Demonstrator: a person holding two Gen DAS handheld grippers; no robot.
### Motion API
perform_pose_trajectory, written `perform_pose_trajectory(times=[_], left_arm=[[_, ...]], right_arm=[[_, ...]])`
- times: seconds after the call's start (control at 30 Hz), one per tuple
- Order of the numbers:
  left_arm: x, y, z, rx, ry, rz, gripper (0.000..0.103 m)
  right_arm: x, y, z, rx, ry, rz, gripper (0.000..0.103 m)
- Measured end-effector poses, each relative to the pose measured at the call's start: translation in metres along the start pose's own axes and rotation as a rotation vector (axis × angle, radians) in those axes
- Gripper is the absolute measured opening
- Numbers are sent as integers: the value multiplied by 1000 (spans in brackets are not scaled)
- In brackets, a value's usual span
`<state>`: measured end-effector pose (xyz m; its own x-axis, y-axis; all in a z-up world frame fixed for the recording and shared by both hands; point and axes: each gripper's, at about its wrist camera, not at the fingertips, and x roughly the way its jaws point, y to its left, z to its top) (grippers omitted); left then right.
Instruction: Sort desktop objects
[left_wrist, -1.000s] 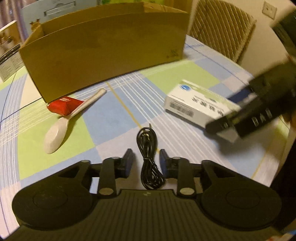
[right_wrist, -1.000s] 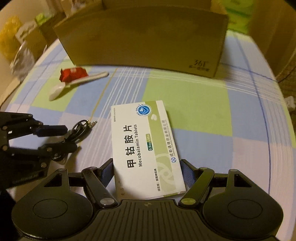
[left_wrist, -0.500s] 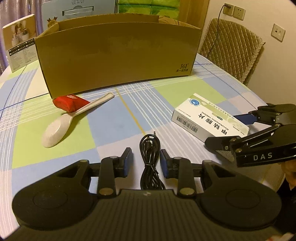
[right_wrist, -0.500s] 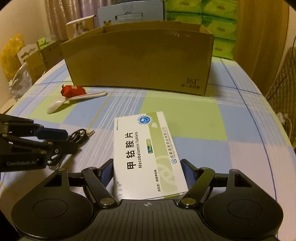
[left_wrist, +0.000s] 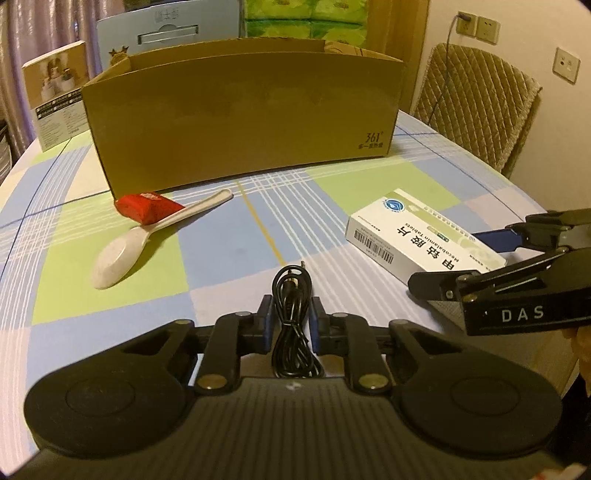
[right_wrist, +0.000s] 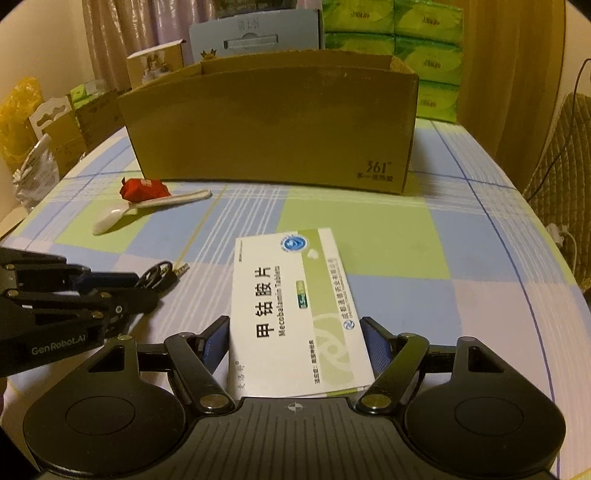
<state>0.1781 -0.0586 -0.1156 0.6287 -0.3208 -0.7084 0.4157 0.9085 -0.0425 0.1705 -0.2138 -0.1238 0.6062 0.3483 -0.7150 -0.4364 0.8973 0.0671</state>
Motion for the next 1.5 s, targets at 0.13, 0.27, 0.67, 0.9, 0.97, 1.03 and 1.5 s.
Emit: perform_pose_trajectory(times=[0.13,0.27,0.67,0.9,0.97,1.03,1.5], left_arm=[[-3,0,-2,-21,-3,-3,14],[-2,2,-1,-33,0,0,14],[4,2,-1,-20,-33,28,23],[3,1,1,-20,-27,34,18],[-1,2,2,-32,-47,37,18],[-5,3,3,-34,-63,37,18],[-15,1,10,-62,-82,17,17]], right_arm=[[2,0,0,-2,0,-3,73],[4,2,0,-11,4,-8,73],[5,1,0,-2,4,-6,73],[5,1,0,-12,4,-11,73],[5,2,0,-16,1,-14,73],[4,3,0,-24,-5,-19,73],[-2,11,5,-52,-54,-44,68]])
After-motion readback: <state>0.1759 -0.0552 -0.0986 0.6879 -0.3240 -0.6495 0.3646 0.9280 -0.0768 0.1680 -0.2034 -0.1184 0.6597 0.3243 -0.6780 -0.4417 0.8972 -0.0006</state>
